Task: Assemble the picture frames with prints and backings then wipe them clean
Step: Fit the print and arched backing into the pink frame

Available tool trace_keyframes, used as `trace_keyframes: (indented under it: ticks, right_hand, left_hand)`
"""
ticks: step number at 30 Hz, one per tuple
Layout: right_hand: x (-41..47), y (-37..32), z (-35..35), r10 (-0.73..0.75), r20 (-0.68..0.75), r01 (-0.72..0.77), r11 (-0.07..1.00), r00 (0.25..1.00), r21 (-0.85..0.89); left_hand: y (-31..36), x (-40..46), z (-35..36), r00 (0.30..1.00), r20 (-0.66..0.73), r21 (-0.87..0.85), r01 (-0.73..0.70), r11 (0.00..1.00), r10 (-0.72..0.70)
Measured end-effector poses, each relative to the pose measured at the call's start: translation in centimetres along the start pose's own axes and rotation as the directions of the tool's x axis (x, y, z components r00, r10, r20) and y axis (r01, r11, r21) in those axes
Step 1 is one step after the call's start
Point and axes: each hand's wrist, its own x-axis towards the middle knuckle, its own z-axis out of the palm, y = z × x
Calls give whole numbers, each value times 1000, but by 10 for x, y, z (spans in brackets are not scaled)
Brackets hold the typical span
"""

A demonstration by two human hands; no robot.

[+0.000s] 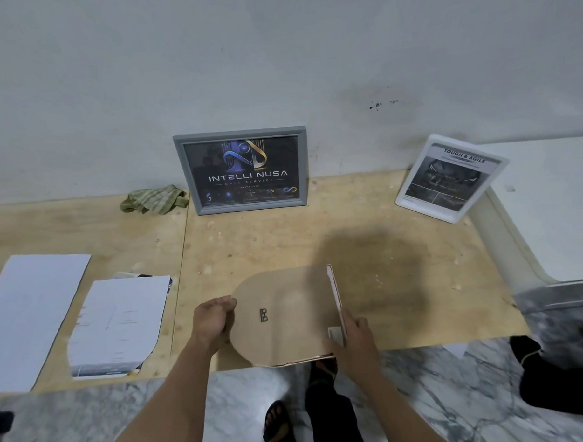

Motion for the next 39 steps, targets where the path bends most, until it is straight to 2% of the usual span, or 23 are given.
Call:
trace_keyframes:
  ticks: [5,10,14,16,18,20,22,25,29,34,39]
  right_hand:
    - [-2,3,-1,-7,27,10,993,1000,-121]
    - [-8,-4,2,49,47,-35,962,998,-271]
    - [-13,-11,-3,40,-25,-46,952,999,-304]
    - [-13,-16,-4,7,-59,-21,971,998,-237]
    - [-13,-26,-10,77,-88,-76,997,993,15]
    - [-14,-38,-24,185,-50,-161,936,981,313]
    - [-16,-43,-41,240,-26,-204,871,970,448]
    - [-13,-31,-62,306,-63,-238,840,950,488]
    - [-4,4,-99,372,-154,-259,838,915,480]
    - [7,63,-162,398,-257,-260,859,881,441]
    - [27,127,-204,437,-339,-334,886,833,321]
  left_hand:
    - [-8,19,-34,987,124,-47,105,993,-98]
    - [-11,26,-53,982,162,-113,112,987,-93]
    - [-6,26,-58,985,150,-143,108,984,-86]
    - [-4,25,-57,983,164,-137,101,985,-78]
    - [-2,21,-53,982,179,-136,88,987,-63]
    - [0,15,-45,980,195,-149,78,986,-48]
    - [1,6,-30,975,221,-152,76,986,-41]
    - [7,-14,0,974,228,-110,36,993,-10]
    - [15,-41,56,952,281,16,-130,991,121]
    - [8,-55,147,920,376,120,-171,978,115]
    - [-10,-72,231,908,396,176,-220,960,135]
